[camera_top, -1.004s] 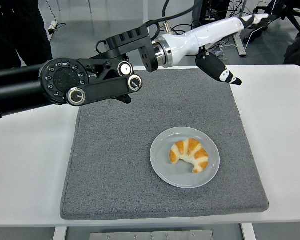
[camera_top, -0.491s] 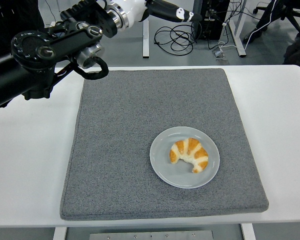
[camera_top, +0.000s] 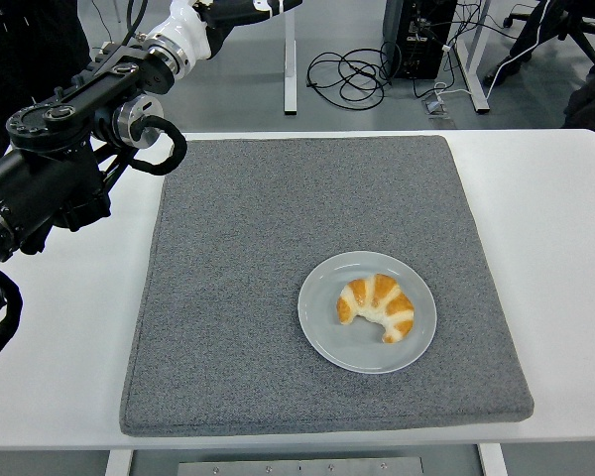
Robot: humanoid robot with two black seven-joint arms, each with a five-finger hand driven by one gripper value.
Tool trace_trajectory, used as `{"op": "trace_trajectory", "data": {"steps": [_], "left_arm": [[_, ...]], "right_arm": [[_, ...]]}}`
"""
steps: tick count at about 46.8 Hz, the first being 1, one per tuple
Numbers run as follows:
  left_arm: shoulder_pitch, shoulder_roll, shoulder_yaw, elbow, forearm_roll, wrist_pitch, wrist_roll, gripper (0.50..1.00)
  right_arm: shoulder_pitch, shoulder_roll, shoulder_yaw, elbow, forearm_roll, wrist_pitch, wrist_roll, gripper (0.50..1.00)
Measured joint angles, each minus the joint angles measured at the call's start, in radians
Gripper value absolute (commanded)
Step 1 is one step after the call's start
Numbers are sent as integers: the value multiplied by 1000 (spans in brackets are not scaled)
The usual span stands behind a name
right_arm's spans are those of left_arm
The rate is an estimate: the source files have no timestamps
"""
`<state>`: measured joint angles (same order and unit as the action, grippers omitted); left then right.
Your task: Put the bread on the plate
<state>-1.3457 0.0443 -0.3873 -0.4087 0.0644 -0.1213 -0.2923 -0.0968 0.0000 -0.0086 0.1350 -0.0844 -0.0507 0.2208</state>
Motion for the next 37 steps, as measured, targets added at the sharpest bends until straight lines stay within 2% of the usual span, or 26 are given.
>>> {"op": "trace_trajectory", "data": {"steps": [6,16,20,26,37], "left_arm": [[36,0,-72,15,-89,2,4,974],[90,-41,-159,73,-103,0,10,974],[118,-44,-198,76,-107,0,32,974],[146,-44,-209,92,-108,7,68,974],[150,-44,-225,104,-125,3,71,974]], "right_arm": [[0,0,0,0,0,0,0,1000],[0,0,0,0,0,0,0,1000],[0,0,0,0,0,0,0,1000],[0,0,0,0,0,0,0,1000],[0,0,0,0,0,0,0,1000]]}}
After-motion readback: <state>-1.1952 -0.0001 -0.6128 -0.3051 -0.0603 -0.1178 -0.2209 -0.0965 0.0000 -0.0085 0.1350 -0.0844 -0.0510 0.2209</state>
